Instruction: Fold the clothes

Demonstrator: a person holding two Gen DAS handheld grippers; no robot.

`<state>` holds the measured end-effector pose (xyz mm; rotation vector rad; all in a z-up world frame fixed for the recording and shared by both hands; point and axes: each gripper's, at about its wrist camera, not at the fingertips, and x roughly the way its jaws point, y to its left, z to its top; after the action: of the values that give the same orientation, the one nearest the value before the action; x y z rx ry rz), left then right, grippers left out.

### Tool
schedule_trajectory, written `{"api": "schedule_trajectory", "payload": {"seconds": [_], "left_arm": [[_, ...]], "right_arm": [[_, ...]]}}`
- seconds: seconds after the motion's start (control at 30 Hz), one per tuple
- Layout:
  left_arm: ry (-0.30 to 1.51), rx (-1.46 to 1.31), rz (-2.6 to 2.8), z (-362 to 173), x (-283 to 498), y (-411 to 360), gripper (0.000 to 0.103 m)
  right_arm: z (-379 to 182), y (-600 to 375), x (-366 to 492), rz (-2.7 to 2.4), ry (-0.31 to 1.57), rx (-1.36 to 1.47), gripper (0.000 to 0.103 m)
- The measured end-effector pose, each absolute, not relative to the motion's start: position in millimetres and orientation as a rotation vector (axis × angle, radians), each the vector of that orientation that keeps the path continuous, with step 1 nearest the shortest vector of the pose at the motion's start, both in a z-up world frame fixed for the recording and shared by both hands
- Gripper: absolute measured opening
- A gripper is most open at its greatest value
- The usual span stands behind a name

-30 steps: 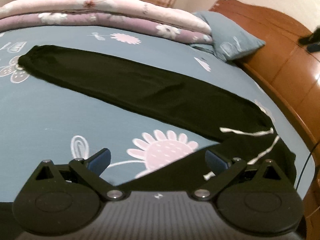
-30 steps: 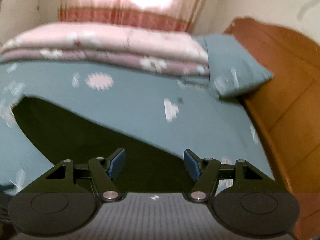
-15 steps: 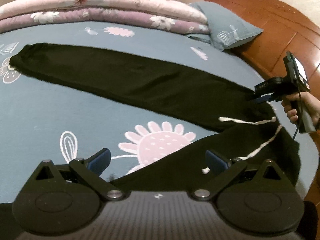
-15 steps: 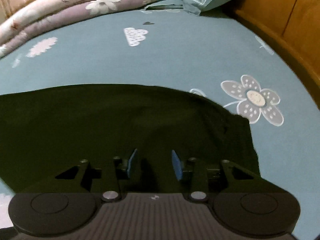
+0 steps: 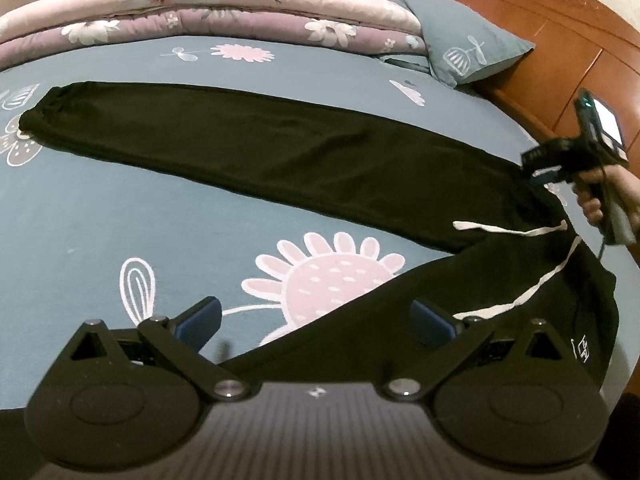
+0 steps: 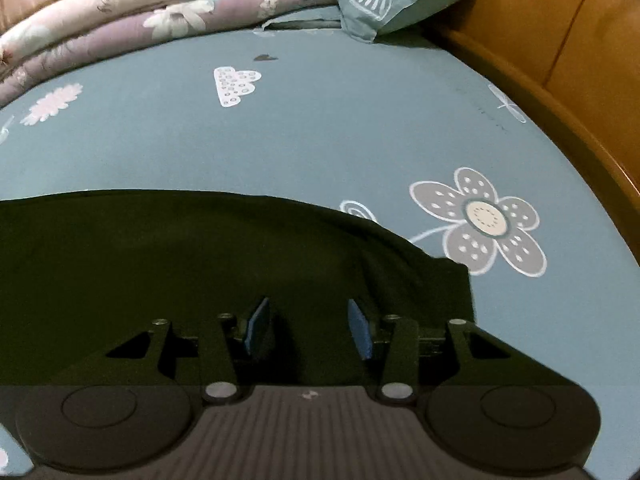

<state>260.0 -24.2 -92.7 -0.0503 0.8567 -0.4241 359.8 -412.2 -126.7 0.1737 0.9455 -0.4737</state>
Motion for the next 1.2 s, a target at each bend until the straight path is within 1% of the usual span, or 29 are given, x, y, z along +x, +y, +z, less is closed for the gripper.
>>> {"api": "schedule_trajectory", "payload": {"seconds": [0.1,0.13,0.17,0.3,0.4,0.47,0.57,0.6,0.67,0.77,0.87,0.93,1.0,1.03,1.07,1.2], "left_arm": [[0.855,-0.051,-0.418,-93,261,-23,0.1],[0.855,-0.053,-0.418,-93,261,-23,0.1],[0.856,-0.055,-0.419,-94,262,-22,0.1],[0.861,-0.056,-0.419,-95,263,-22,0.1],[0.857,-0.055,-0.42,-95,262,-22,0.1],[0.856,-0.05,-0.416,-95,261,-23,0.1],[0.854,-0.046,-0.418,-94,261,-23,0.1],[0.853,-0.048,-0.421,-94,261,-23,0.1],[0.855,-0.053,-0.424,-94,262,-23,0.1],[0.859,-0.056,-0.419,-95,263,-22,0.1],[0.856,-0.056,-0.418,-94,263,-22,0.1],[0.854,-0.054,-0.417,-94,262,-22,0.1],[0.853,-0.052,-0.418,-93,262,-23,0.1],[0.854,-0.05,-0.419,-93,262,-23,0.1],[0.852,-0.051,-0.421,-93,262,-23,0.1],[0.84,-0.063,-0.429,-90,261,-20,0.1]], "right_arm": [[-148,-421,375,-0.506,0.975,0.167,0.05],[-151,-425,377,-0.516,0.965,0.169,0.052],[-149,-429,377,-0.538,0.95,0.183,0.053],[-129,-442,370,-0.582,0.914,0.312,0.053],[-116,-433,372,-0.528,0.865,0.293,0.054],[-121,-431,382,-0.514,0.881,0.262,0.054],[-145,-441,397,-0.562,0.951,0.247,0.054],[-149,-447,398,-0.58,0.951,0.27,0.058],[-145,-455,398,-0.626,0.907,0.317,0.057],[-130,-441,399,-0.614,0.865,0.329,0.058],[-124,-408,408,-0.482,0.893,0.255,0.058],[-130,-391,419,-0.443,0.921,0.189,0.058],[-140,-393,429,-0.471,0.94,0.179,0.059],[-145,-395,434,-0.489,0.95,0.182,0.063],[-147,-399,437,-0.518,0.946,0.196,0.064],[-124,-406,424,-0.559,0.917,0.262,0.064]]}}
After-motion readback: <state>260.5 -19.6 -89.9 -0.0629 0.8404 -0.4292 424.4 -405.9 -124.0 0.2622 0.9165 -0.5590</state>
